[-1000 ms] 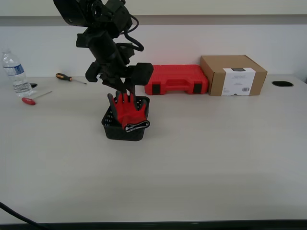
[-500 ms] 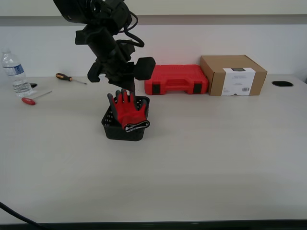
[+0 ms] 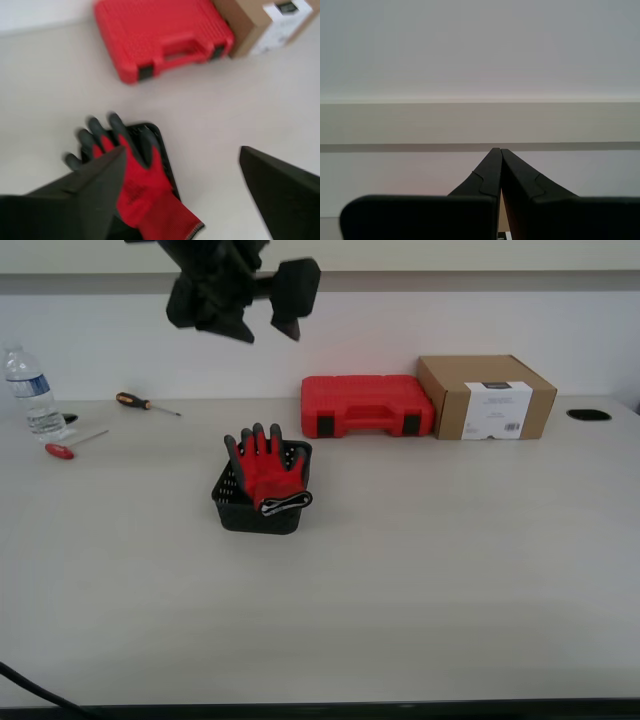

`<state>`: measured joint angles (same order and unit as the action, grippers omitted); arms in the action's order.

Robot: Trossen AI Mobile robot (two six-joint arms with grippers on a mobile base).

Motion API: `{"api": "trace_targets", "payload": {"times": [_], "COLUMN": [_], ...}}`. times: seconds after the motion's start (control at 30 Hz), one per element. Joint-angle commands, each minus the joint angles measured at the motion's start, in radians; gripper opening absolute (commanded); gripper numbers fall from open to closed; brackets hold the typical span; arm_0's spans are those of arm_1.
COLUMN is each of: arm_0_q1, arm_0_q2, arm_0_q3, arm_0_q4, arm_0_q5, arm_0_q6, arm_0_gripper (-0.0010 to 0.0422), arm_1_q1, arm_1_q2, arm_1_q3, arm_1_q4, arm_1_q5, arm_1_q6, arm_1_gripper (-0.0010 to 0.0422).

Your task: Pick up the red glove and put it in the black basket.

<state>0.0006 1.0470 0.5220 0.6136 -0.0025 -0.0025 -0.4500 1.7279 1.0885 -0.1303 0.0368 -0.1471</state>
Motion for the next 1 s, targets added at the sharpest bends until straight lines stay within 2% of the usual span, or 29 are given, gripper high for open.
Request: {"api": "trace_targets", "payload": {"times": [0.03,0.13,0.23,0.33,0.37,0.43,0.47,0.5,0.53,0.6,0.63,0.7,0.73,0.9,0.93,1.0], "arm_0_q1": [0.000,0.000,0.000,0.000,0.000,0.000,0.000,0.000,0.000,0.000,0.000,0.000,0.000,0.000,0.000,0.000], "arm_0_q2": [0.000,0.000,0.000,0.000,0.000,0.000,0.000,0.000,0.000,0.000,0.000,0.000,0.000,0.000,0.000,0.000], "arm_0_q3": [0.002,0.002,0.002,0.002,0.002,0.002,0.002,0.002,0.002,0.002,0.002,0.002,0.002,0.002,0.002,0.002], "arm_0_q4": [0.003,0.003,0.003,0.002,0.003,0.003,0.003,0.003,0.003,0.003,0.003,0.003,0.003,0.003,0.003,0.003], "arm_0_q5": [0.000,0.000,0.000,0.000,0.000,0.000,0.000,0.000,0.000,0.000,0.000,0.000,0.000,0.000,0.000,0.000], "arm_0_q6": [0.003,0.003,0.003,0.003,0.003,0.003,0.003,0.003,0.003,0.003,0.003,0.003,0.003,0.003,0.003,0.003], "arm_0_gripper": [0.0000,0.0000,0.0000,0.0000,0.0000,0.0000,0.0000,0.0000,0.0000,0.0000,0.0000,0.0000,0.0000,0.0000,0.0000,0.0000], "arm_1_q1": [0.000,0.001,0.000,-0.001,0.000,-0.001,0.000,-0.001,-0.001,-0.001,0.000,-0.001,0.000,0.000,0.000,-0.001], "arm_1_q2": [-0.094,-0.179,-0.259,-0.311,-0.327,-0.346,-0.354,-0.355,-0.355,-0.353,-0.353,-0.353,-0.353,-0.353,-0.353,-0.353], "arm_1_q3": [0.000,0.000,0.000,0.000,0.000,0.000,0.000,0.000,0.000,0.000,0.000,0.000,0.000,0.000,0.000,0.000], "arm_1_q4": [0.002,0.005,0.005,0.005,0.005,0.005,0.004,0.005,0.005,0.005,0.005,0.005,0.005,0.005,0.005,0.005], "arm_1_q5": [-0.127,-0.161,-0.159,-0.159,-0.159,-0.159,-0.159,-0.159,-0.159,-0.159,-0.159,-0.159,-0.159,-0.159,-0.159,-0.159], "arm_1_q6": [0.019,0.035,0.024,0.024,0.024,0.024,0.024,0.025,0.034,0.035,0.034,0.034,0.030,0.024,0.024,0.024], "arm_1_gripper": [0.0137,-0.0006,0.0048,0.0127,0.0173,0.0269,0.0353,0.0418,0.0403,0.0232,0.0187,0.0046,-0.0008,0.0136,0.0176,0.0300]}}
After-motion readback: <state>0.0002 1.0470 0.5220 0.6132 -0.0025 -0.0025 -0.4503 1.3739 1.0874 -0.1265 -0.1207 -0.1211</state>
